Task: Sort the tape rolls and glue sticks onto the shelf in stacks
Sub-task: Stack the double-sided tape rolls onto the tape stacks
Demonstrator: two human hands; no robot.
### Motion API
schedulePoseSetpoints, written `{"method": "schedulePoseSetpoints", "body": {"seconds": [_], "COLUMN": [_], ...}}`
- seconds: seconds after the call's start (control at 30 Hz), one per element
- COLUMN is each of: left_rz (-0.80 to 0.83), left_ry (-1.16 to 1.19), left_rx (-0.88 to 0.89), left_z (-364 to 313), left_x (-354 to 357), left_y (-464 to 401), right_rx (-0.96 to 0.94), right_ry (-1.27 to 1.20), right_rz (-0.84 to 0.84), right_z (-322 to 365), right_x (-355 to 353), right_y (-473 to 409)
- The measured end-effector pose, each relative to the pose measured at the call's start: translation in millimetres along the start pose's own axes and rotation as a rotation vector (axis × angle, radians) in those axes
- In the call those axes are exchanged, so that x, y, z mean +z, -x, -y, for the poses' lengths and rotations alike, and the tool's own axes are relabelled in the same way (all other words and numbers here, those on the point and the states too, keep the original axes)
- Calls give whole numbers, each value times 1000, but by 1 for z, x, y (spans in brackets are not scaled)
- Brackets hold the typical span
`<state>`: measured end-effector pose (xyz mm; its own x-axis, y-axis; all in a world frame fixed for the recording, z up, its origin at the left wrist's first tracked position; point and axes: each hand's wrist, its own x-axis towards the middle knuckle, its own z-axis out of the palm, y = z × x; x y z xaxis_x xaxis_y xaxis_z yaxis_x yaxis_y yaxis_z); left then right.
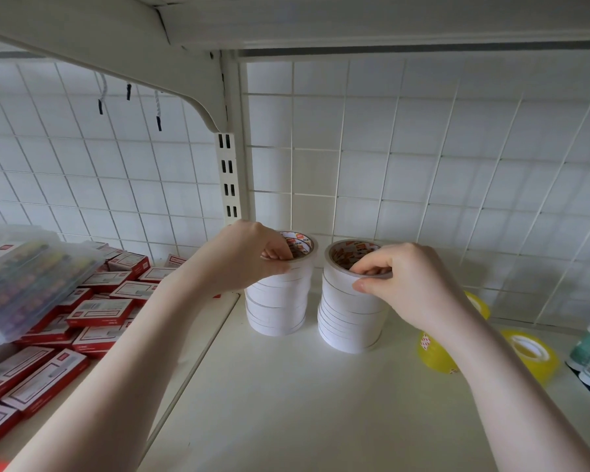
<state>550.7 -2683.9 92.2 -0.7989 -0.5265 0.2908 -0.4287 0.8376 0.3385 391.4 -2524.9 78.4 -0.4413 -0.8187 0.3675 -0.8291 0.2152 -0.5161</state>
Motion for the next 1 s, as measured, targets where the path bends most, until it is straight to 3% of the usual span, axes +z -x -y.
{"method": "schedulePoseSetpoints", "body": {"seconds": [0.6, 0.77, 1.0], "left_rz": [17, -170, -378], "left_ry": [-58, -84, -104], "left_rx": [28, 34, -112], "left_z": [2, -4, -41], "left_x": [-4, 3, 46], "left_y": [4, 26, 79], "right_rx": [-115, -177, -128], "right_ry": [31, 125, 294], "right_rz": [-64, -252, -474], "right_z": [-2, -19, -58], "right_x": [4, 0, -14], "right_y": [4, 18, 75]}}
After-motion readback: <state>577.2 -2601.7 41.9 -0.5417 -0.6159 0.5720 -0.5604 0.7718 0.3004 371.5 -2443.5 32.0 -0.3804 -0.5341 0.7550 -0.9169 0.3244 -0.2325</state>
